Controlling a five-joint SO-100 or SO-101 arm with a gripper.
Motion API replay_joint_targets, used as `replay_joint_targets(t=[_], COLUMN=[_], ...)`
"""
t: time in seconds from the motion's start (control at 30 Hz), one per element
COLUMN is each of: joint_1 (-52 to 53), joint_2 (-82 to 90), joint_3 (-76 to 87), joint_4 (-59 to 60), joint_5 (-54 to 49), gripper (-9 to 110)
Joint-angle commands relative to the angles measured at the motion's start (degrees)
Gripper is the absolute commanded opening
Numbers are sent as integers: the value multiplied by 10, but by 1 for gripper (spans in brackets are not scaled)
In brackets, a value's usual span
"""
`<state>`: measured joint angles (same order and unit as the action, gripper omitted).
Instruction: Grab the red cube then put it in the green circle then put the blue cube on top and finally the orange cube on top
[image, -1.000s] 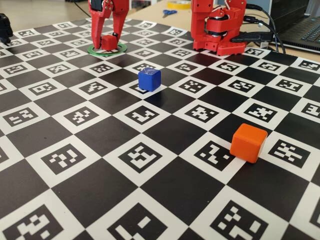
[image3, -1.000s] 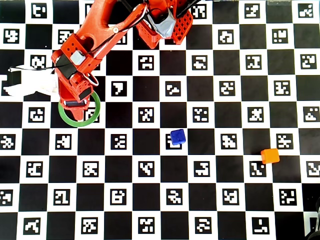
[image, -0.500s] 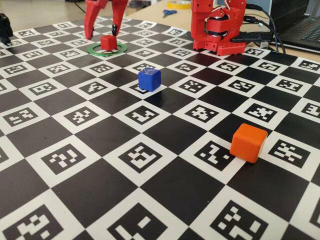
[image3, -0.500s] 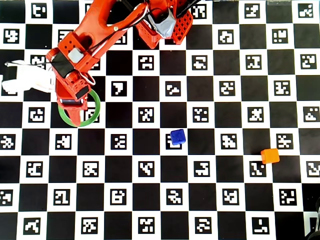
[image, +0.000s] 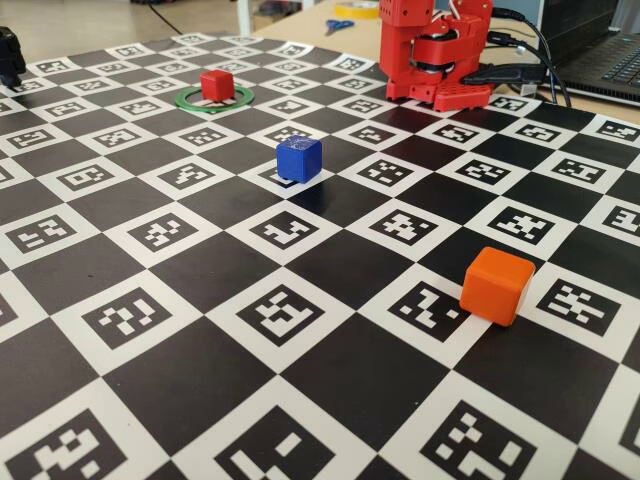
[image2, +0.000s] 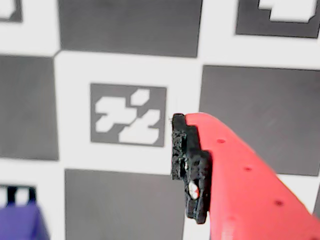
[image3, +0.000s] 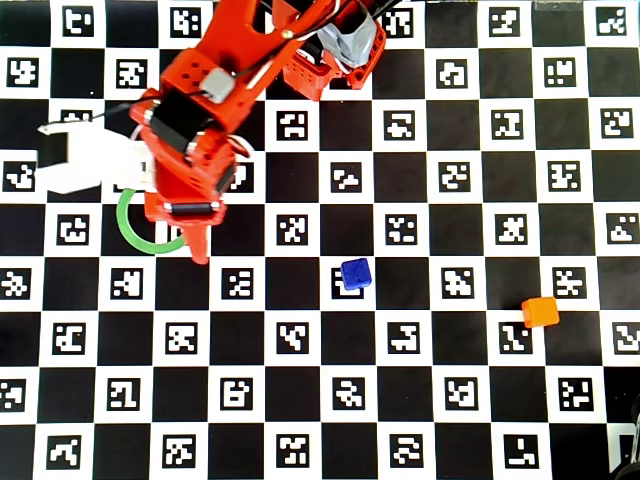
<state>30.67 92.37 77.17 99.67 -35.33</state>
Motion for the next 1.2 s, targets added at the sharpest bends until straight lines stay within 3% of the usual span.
replay_joint_targets(t=[0.0, 0.5, 1.17], joint_1=[-69, -301, -385], joint_2=[62, 59, 12], joint_3=[-58, -12, 200], joint_4=[54, 9, -225], joint_5=[51, 218, 279], gripper=[42, 42, 42])
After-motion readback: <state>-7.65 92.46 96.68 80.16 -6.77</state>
